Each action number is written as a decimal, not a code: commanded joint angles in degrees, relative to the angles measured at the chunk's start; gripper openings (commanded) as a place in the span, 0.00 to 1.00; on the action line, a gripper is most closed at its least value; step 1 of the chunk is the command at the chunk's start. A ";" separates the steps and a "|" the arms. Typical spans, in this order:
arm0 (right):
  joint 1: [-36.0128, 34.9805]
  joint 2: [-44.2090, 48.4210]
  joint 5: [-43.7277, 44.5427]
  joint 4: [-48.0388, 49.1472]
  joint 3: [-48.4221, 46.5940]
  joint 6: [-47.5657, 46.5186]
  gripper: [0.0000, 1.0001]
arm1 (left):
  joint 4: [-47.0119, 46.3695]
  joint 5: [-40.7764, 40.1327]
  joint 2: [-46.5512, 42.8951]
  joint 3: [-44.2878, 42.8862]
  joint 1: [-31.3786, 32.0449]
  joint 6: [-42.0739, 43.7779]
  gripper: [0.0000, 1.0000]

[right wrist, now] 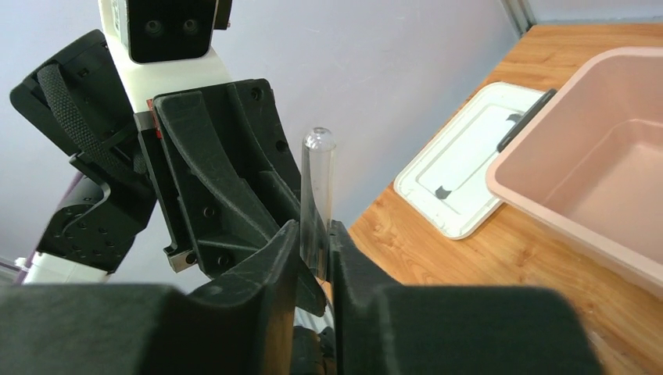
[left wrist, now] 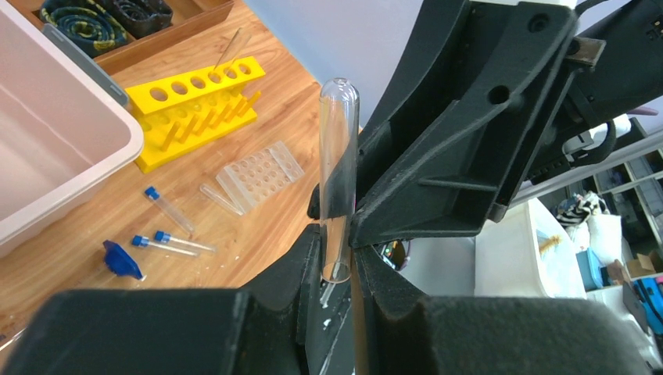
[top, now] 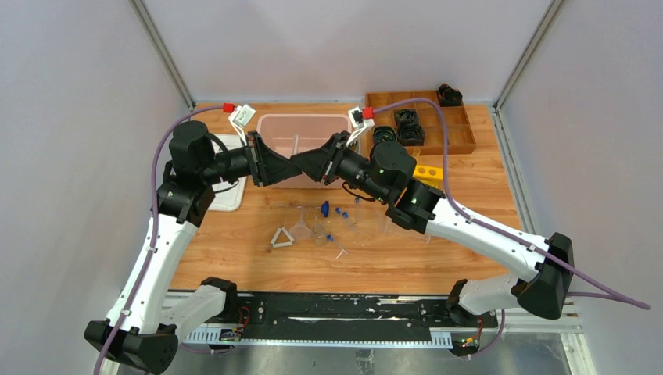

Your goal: Organize the chemistry lab equipment

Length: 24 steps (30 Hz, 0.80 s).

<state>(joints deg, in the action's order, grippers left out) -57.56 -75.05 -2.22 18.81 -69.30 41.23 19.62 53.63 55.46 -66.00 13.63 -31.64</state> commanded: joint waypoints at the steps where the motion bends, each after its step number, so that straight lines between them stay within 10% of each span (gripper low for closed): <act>1: -0.71 2.31 2.07 -3.28 -3.49 -5.13 0.29 | 0.88 0.93 0.29 -1.19 0.08 1.23 0.01; 12: 1.23 -0.36 5.20 -17.02 -12.23 -9.06 0.67 | 1.45 3.83 -0.64 -1.10 0.08 3.96 0.00; 24: 2.45 -5.59 -9.04 -25.98 -21.96 -9.60 0.58 | 8.15 3.61 -0.79 -2.85 0.08 13.73 0.00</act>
<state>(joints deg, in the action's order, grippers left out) -55.68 -80.23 -6.81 -3.22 -88.92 32.32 26.20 56.34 55.59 -67.18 13.63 -21.15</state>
